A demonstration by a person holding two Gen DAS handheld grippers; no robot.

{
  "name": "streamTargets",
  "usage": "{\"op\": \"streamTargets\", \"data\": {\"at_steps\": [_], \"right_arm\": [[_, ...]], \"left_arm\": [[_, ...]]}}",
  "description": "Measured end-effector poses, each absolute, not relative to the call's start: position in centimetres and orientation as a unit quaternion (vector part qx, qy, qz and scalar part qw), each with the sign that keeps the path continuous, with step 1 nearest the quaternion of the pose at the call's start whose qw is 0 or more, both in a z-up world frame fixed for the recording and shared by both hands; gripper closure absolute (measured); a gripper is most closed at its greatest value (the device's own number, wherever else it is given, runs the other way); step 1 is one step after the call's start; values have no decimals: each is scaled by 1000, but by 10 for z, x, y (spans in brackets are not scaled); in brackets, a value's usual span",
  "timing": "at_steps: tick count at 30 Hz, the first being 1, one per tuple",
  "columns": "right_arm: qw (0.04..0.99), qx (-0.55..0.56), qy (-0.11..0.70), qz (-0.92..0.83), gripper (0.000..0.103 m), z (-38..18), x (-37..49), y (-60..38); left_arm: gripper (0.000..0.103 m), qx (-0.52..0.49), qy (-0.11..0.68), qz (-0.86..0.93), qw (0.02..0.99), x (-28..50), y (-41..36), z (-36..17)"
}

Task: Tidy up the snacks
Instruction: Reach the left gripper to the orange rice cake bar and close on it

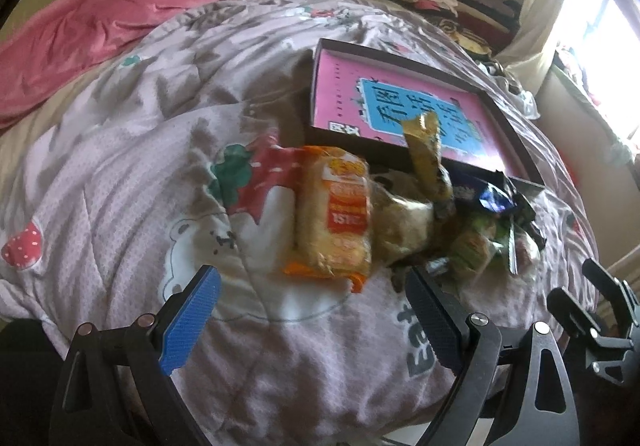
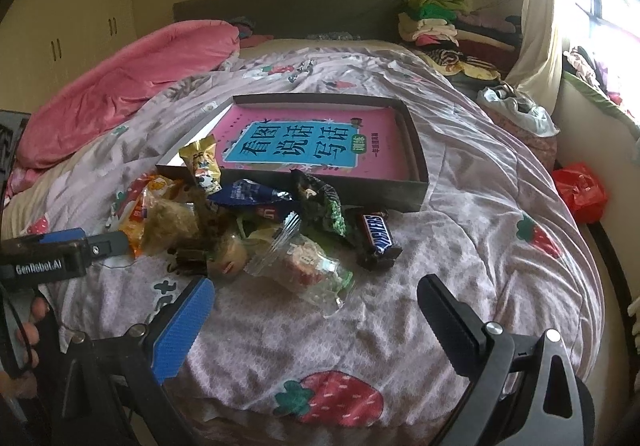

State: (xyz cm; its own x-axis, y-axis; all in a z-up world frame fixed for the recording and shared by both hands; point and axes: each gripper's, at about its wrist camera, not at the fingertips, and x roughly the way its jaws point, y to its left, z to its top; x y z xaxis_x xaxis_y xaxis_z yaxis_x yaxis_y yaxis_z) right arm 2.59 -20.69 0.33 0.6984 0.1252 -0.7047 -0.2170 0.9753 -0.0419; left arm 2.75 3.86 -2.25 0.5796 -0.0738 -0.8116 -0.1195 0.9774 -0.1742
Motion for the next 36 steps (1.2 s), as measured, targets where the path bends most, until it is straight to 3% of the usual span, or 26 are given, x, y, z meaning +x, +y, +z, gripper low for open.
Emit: {"op": "streamTargets", "data": {"at_steps": [18, 23, 29, 33, 36], "right_arm": [[899, -138, 402, 102, 3, -20, 49, -195], [900, -145, 398, 103, 8, -22, 55, -195], [898, -149, 401, 106, 15, -26, 62, -194], [895, -152, 404, 110, 27, -28, 66, -193], [896, -149, 402, 116, 31, -28, 68, -193]], "left_arm": [[11, -92, 473, 8, 876, 52, 51, -35], [19, -84, 482, -1, 872, 59, 47, -38], [20, -81, 483, -7, 872, 61, 44, -40], [21, -79, 483, -9, 872, 66, 42, -41], [30, -81, 481, -17, 873, 70, 42, -41]]}}
